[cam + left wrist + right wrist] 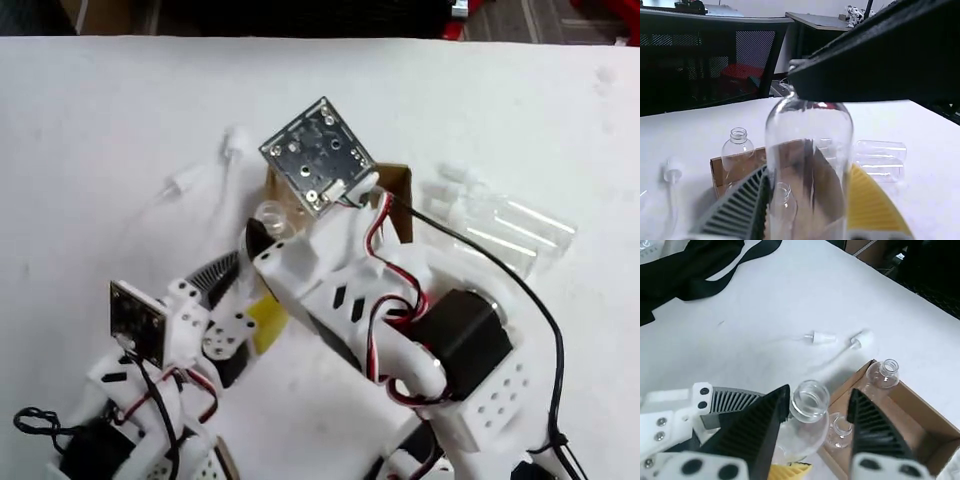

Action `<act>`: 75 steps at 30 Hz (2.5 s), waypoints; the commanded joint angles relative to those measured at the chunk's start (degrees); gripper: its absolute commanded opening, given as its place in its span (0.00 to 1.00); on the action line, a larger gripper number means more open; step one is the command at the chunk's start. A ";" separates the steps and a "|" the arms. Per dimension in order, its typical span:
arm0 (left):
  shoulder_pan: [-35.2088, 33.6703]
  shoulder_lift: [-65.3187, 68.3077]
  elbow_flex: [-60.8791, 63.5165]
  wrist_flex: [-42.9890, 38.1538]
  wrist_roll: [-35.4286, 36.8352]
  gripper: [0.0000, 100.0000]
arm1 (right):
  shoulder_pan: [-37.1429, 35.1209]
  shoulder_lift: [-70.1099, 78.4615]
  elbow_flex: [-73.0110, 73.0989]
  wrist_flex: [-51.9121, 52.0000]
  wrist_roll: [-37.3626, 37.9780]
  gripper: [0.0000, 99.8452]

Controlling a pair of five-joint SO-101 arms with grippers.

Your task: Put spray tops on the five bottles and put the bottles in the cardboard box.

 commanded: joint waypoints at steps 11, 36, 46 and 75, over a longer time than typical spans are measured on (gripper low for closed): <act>0.48 -0.13 3.43 -6.59 -0.53 0.02 | -3.56 -0.31 0.97 -0.92 2.55 0.02; -5.67 -0.13 -3.34 6.33 0.00 0.31 | -1.98 -0.31 0.88 -2.42 11.16 0.02; -6.20 -0.13 -6.24 16.97 -0.09 0.37 | 19.56 -0.40 0.70 -12.18 11.87 0.02; -29.05 -0.04 2.64 2.55 9.32 0.37 | 29.67 -5.85 55.38 -70.20 11.87 0.02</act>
